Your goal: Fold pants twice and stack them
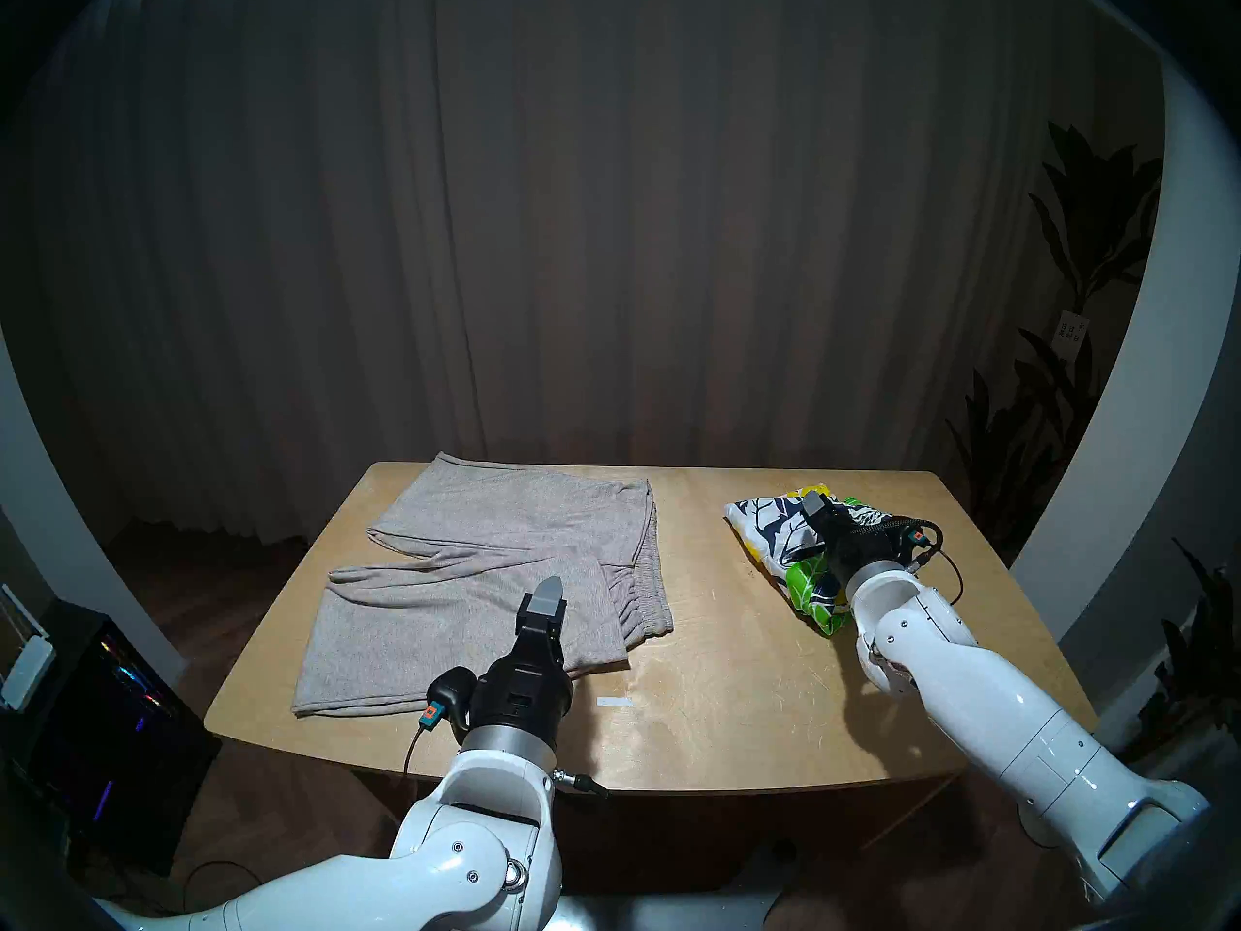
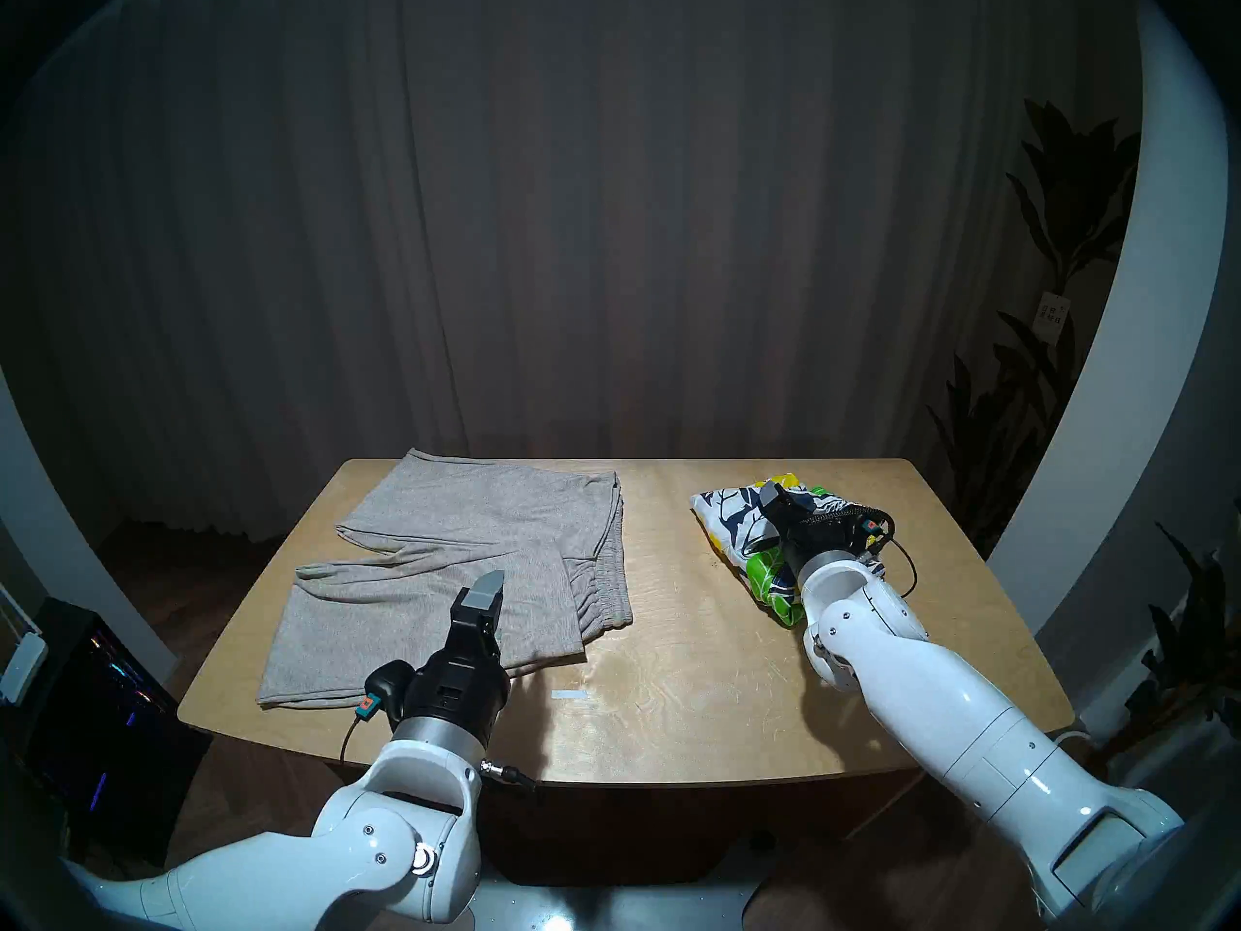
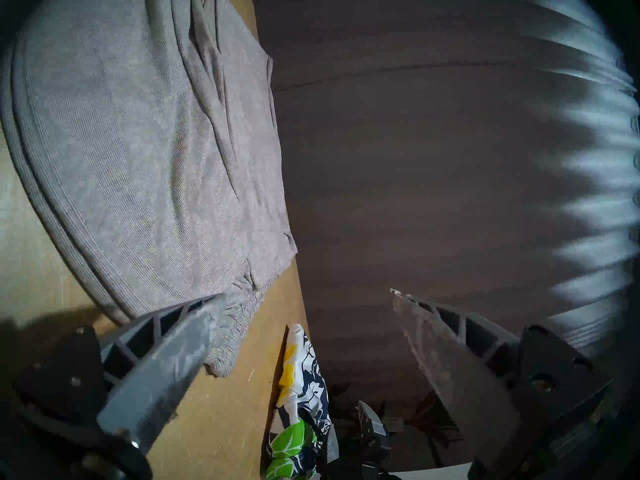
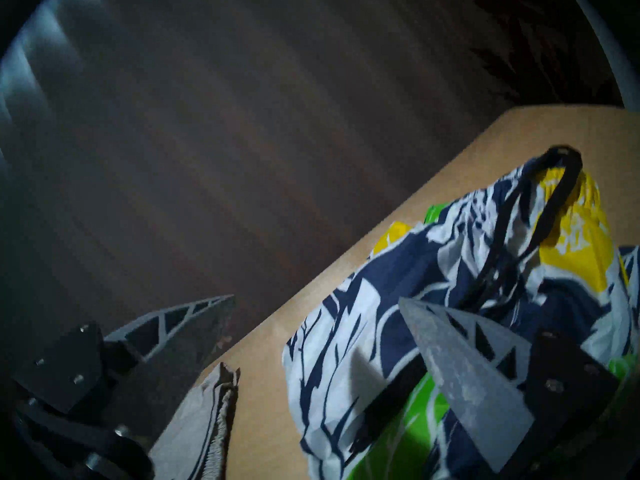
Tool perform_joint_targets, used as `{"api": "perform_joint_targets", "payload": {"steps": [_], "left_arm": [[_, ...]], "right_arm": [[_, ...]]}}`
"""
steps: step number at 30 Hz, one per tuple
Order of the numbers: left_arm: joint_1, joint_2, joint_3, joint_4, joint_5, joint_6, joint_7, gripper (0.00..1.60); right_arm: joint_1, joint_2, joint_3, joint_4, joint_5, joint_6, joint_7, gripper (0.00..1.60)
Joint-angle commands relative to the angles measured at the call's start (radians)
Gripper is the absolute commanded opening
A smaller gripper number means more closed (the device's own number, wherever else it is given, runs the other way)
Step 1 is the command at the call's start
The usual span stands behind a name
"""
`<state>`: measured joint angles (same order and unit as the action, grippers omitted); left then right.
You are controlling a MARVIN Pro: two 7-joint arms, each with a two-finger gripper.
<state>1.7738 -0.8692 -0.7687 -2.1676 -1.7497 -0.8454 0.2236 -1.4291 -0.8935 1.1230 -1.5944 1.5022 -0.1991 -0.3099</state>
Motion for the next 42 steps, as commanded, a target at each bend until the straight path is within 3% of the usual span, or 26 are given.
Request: {"api": "perform_joint_targets", "payload": {"steps": [1, 6, 18, 32, 42], "left_arm": [[0.013, -0.007, -0.015, -0.016, -0.018, -0.009, -0.047, 1.6], [0.026, -0.009, -0.023, -0.005, -0.044, -0.01, -0.075, 1.6], [0.03, -0.012, -0.022, 0.003, -0.06, -0.02, -0.081, 1.6], [0.066, 0.005, -0.035, -0.011, -0.065, -0.051, -0.098, 1.6], [0.084, 0.022, -0.045, -0.027, -0.067, -0.062, -0.11, 1.6]], "right_arm": [[0.014, 0.021, 0.034, -0.073, 0.086, 0.08, -0.105, 1.6], [0.01, 0.024, 0.034, -0.082, 0.135, 0.125, -0.183, 1.6], [0.032, -0.053, -0.026, -0.076, 0.196, 0.181, -0.24, 1.6], [0.069, -0.118, -0.084, -0.071, 0.21, 0.177, -0.276, 1.6], [0.085, -0.146, -0.095, -0.079, 0.19, 0.123, -0.282, 1.6]]}}
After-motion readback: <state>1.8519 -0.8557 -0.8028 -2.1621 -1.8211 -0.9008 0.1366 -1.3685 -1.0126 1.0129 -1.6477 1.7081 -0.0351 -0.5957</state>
